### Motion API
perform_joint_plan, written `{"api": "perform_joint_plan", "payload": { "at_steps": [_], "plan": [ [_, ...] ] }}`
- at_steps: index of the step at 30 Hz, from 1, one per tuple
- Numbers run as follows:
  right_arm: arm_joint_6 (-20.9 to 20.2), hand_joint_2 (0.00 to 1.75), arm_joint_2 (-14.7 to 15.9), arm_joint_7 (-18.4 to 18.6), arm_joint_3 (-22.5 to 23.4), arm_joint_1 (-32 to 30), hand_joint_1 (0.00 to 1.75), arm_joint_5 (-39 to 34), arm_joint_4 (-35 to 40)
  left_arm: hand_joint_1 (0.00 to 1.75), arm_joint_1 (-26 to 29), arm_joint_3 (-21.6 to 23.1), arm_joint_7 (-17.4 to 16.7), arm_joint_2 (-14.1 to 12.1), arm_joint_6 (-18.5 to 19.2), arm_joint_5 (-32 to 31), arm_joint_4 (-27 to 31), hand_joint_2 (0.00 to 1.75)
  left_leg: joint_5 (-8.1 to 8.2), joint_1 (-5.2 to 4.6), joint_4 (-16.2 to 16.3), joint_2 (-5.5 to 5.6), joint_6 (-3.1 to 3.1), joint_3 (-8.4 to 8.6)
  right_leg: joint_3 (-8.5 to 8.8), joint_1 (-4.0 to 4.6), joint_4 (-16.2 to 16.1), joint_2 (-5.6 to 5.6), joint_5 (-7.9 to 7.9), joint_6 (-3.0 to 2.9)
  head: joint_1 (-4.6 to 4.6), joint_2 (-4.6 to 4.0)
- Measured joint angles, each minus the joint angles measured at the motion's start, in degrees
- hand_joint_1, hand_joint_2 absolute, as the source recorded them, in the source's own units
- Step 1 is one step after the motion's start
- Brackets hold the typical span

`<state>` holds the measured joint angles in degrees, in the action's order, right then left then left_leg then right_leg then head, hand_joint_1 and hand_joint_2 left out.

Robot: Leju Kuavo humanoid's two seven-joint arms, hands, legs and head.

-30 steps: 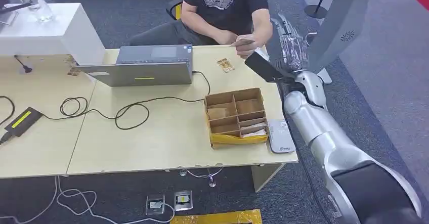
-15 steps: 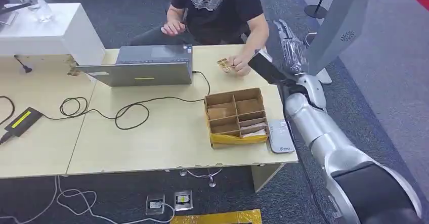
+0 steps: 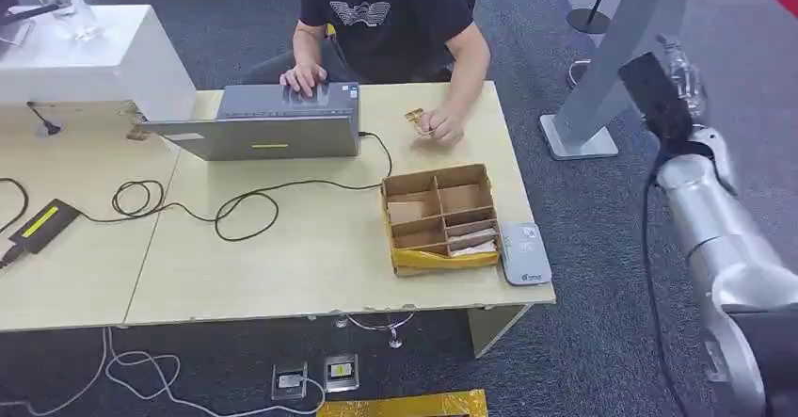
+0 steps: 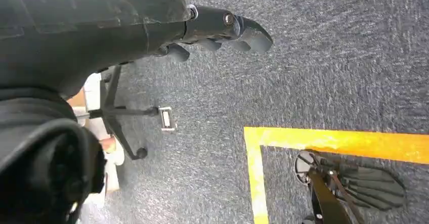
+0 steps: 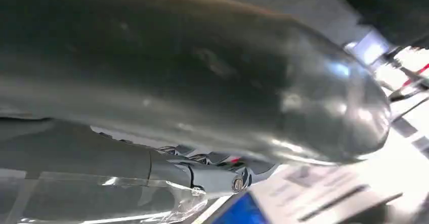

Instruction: Pass the card to the sensor for recognition and then transmit it.

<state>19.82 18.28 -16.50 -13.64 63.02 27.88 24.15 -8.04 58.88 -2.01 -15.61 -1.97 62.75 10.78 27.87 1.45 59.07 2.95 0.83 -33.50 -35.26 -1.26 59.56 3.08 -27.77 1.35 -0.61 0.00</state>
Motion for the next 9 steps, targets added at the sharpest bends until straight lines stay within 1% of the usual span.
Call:
{"api": "perform_joint_plan", "payload": {
  "at_steps": [1,4,7,9],
  "plan": [
    [-0.5,0.0,1.7,0.2,1.1,0.1,0.0,-0.8,-0.3,0.0,0.0,0.0,0.0,0.0,0.0,0.0,0.0,0.0,0.04,-0.01,0.0,0.0,-0.05,-0.01,0.01,-0.01,0.0,-0.01,0.0,0.0,-0.02,0.0],
    [-0.9,0.0,4.9,1.0,3.1,0.2,0.0,-2.1,-1.0,0.0,0.0,0.0,0.0,0.0,0.1,0.0,0.0,0.0,0.07,-0.01,0.0,-0.14,-0.01,0.02,-0.04,-0.01,0.0,0.14,0.0,0.0,-0.02,0.0],
    [-1.1,0.0,7.9,5.0,5.4,0.2,0.0,-5.6,-1.8,0.0,-0.2,0.0,0.0,0.0,0.2,-0.2,0.0,0.0,0.09,-0.01,0.0,-0.21,-0.03,0.09,-0.11,0.0,0.0,0.22,0.0,0.0,0.0,0.0],
    [-2.1,0.0,10.9,6.2,7.6,0.0,0.0,-8.3,-2.5,0.0,-0.2,0.2,0.0,0.0,0.2,-0.2,0.0,0.0,0.09,-0.01,0.0,-0.03,-0.04,0.03,-0.07,0.0,0.0,0.02,-0.02,0.01,-0.02,0.0]
  ]
}}
